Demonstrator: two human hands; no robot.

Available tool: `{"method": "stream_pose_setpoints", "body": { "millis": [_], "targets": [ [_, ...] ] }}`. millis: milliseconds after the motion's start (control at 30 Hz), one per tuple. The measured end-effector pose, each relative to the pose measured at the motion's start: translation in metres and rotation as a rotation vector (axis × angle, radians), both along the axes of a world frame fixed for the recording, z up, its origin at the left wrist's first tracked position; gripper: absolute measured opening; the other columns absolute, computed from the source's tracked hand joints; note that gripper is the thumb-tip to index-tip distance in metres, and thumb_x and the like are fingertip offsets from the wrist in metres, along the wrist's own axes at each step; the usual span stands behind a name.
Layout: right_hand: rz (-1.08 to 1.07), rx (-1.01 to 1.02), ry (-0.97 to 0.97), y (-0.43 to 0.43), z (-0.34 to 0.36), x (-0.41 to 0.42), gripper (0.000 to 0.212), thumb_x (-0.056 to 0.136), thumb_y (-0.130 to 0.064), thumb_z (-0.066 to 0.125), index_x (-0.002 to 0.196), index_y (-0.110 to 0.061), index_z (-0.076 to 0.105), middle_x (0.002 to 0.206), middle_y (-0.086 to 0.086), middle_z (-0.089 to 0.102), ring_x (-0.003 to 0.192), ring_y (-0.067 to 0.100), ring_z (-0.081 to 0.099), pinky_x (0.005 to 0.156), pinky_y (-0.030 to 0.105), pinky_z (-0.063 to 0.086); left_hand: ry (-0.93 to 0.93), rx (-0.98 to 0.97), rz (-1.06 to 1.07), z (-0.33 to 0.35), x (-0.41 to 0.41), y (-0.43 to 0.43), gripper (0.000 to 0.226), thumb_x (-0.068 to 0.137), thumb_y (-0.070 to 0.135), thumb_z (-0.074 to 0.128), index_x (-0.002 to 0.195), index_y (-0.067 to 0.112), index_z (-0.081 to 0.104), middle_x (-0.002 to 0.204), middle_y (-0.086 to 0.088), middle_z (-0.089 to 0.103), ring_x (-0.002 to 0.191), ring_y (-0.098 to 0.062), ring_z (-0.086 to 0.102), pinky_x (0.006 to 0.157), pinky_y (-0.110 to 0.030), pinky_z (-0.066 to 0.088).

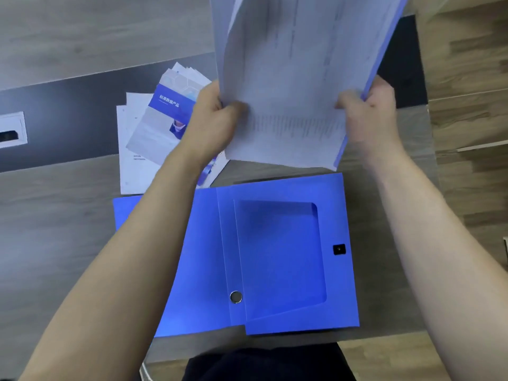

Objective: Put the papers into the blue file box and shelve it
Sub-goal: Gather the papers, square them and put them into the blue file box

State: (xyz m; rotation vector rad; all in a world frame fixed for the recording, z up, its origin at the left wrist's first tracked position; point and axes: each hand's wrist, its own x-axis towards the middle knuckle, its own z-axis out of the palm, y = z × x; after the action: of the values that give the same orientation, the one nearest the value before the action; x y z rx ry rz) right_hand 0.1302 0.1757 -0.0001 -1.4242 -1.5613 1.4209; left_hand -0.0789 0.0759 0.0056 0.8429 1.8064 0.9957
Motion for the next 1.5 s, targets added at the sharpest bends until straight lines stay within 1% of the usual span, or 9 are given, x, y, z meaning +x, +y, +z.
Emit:
{"method": "stream_pose_setpoints", "body": {
  "millis": [67, 267, 367, 433, 667, 833, 933, 1133, 1500],
  "targets": [
    [0.023, 0.009, 0.091, -0.009, 0.010, -0.016, 0.034, 0.085, 0.009, 0.044, 0.096, -0.020, 0.058, 0.094, 0.000, 0.064, 0.083, 0.006, 0.058, 0.076, 0.022, 0.050, -0.021, -0.019, 0.033, 0.008, -0.010, -0.014, 0.025, 0.092, -0.005, 0.047, 0.103, 0.009, 0.065, 0.100, 0.000, 0.066, 0.086, -0.011, 0.060, 0.073, -0.024, 0.049],
    [0.108, -0.353, 0.126, -0.099, -0.011, -0.062, 0.026, 0.097, 0.004, 0.039, 0.115, 0.003, 0.058, 0.097, 0.004, 0.059, 0.085, 0.011, 0.050, 0.073, 0.025, 0.045, -0.120, -0.135, 0.343, -0.002, -0.032, -0.132, 0.032, 0.106, 0.014, 0.050, 0.125, 0.038, 0.058, 0.124, 0.017, 0.070, 0.108, 0.003, 0.068, 0.083, -0.015, 0.054],
    [0.203, -0.466, 0.088, -0.162, -0.031, -0.083, 0.027, 0.095, -0.003, 0.041, 0.114, 0.004, 0.058, 0.092, 0.015, 0.057, 0.086, 0.013, 0.047, 0.072, 0.029, 0.041, 0.052, -0.214, 0.551, -0.018, -0.038, -0.208, 0.011, 0.109, 0.028, 0.050, 0.102, 0.026, 0.059, 0.089, 0.008, 0.061, 0.077, -0.007, 0.057, 0.076, -0.029, 0.045],
    [0.260, -0.528, 0.040, -0.197, -0.045, -0.089, 0.029, 0.096, 0.001, 0.041, 0.113, -0.010, 0.063, 0.091, -0.001, 0.064, 0.081, 0.007, 0.054, 0.071, 0.023, 0.046, 0.127, -0.264, 0.633, -0.030, -0.035, -0.248, 0.016, 0.109, 0.025, 0.048, 0.103, 0.016, 0.059, 0.079, 0.003, 0.053, 0.066, -0.005, 0.047, 0.071, -0.033, 0.038],
    [0.404, -0.754, -0.218, -0.286, -0.093, -0.087, 0.030, 0.101, -0.011, 0.042, 0.116, 0.007, 0.059, 0.100, 0.004, 0.062, 0.091, 0.018, 0.054, 0.079, 0.034, 0.042, 0.057, -0.400, 0.690, -0.067, -0.038, -0.352, 0.029, 0.107, 0.026, 0.047, 0.102, 0.002, 0.062, 0.090, -0.001, 0.059, 0.080, -0.018, 0.049, 0.072, -0.036, 0.038],
    [0.309, -0.617, -0.351, -0.314, -0.102, -0.076, 0.019, 0.101, -0.010, 0.045, 0.107, -0.014, 0.063, 0.101, -0.002, 0.067, 0.086, 0.016, 0.059, 0.070, 0.029, 0.049, 0.009, -0.396, 0.667, -0.094, -0.035, -0.376, 0.018, 0.106, 0.016, 0.052, 0.101, 0.004, 0.065, 0.078, 0.000, 0.056, 0.066, -0.012, 0.048, 0.061, -0.030, 0.038],
    [0.195, -0.486, -0.432, -0.320, -0.103, -0.067, 0.013, 0.103, -0.012, 0.049, 0.106, -0.009, 0.062, 0.088, -0.003, 0.059, 0.075, 0.014, 0.054, 0.060, 0.028, 0.042, 0.017, -0.332, 0.625, -0.099, -0.031, -0.369, 0.008, 0.102, 0.008, 0.058, 0.104, 0.014, 0.062, 0.066, 0.005, 0.051, 0.049, -0.001, 0.044, 0.053, -0.021, 0.036],
    [0.097, -0.365, -0.534, -0.311, -0.103, -0.043, 0.004, 0.098, -0.011, 0.059, 0.094, -0.010, 0.060, 0.082, 0.000, 0.060, 0.069, 0.017, 0.053, 0.055, 0.027, 0.041, 0.029, -0.233, 0.594, -0.102, -0.020, -0.348, 0.017, 0.098, 0.010, 0.062, 0.111, 0.016, 0.070, 0.077, 0.009, 0.058, 0.061, 0.002, 0.053, 0.058, -0.005, 0.042],
    [0.066, -0.312, -0.593, -0.278, -0.097, 0.012, 0.015, 0.101, -0.005, 0.056, 0.113, -0.012, 0.052, 0.116, 0.012, 0.064, 0.086, 0.022, 0.059, 0.062, 0.031, 0.050, 0.011, -0.327, 0.560, -0.104, 0.023, -0.316, 0.016, 0.094, 0.021, 0.066, 0.105, 0.022, 0.078, 0.088, 0.006, 0.073, 0.080, -0.019, 0.065, 0.082, -0.035, 0.060]
  ]
}}
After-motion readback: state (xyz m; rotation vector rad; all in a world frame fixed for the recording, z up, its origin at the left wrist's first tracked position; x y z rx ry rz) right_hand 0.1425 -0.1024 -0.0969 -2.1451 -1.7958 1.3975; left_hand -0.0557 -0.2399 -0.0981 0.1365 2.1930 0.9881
